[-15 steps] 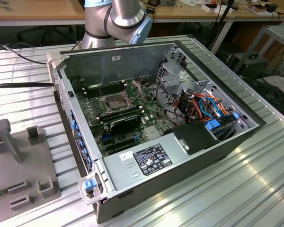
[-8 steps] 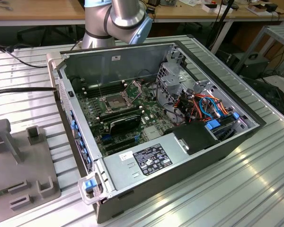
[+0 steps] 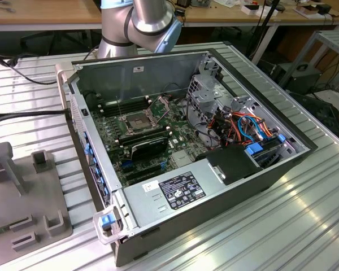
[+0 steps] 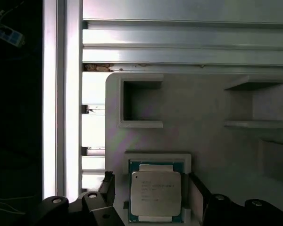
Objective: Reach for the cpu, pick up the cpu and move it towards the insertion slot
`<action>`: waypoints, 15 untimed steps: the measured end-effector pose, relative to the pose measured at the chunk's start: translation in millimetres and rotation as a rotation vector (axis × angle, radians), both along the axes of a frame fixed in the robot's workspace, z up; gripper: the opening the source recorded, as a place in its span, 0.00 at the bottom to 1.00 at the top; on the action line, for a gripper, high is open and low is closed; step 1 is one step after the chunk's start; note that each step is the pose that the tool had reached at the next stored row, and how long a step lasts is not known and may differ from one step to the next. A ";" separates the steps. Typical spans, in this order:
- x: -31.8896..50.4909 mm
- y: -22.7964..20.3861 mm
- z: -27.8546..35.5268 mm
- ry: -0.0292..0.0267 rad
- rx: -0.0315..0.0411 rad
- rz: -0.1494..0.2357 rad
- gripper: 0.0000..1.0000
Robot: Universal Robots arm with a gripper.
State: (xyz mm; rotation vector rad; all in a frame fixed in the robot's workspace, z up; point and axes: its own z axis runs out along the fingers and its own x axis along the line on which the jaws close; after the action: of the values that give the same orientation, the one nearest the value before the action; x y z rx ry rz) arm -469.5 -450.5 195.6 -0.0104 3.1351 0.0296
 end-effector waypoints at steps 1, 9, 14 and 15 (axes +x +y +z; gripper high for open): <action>0.4 0.0 -1.1 -0.0001 0.0001 0.001 0.72; 0.6 -0.2 -4.6 0.0003 -0.0098 0.005 0.72; 0.9 -0.1 -7.4 0.0003 -0.0098 0.005 0.72; 1.2 0.0 -7.9 -0.0003 -0.0094 0.005 0.72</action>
State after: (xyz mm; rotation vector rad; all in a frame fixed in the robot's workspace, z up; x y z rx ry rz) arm -468.3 -450.5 187.7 -0.0185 3.1350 0.0149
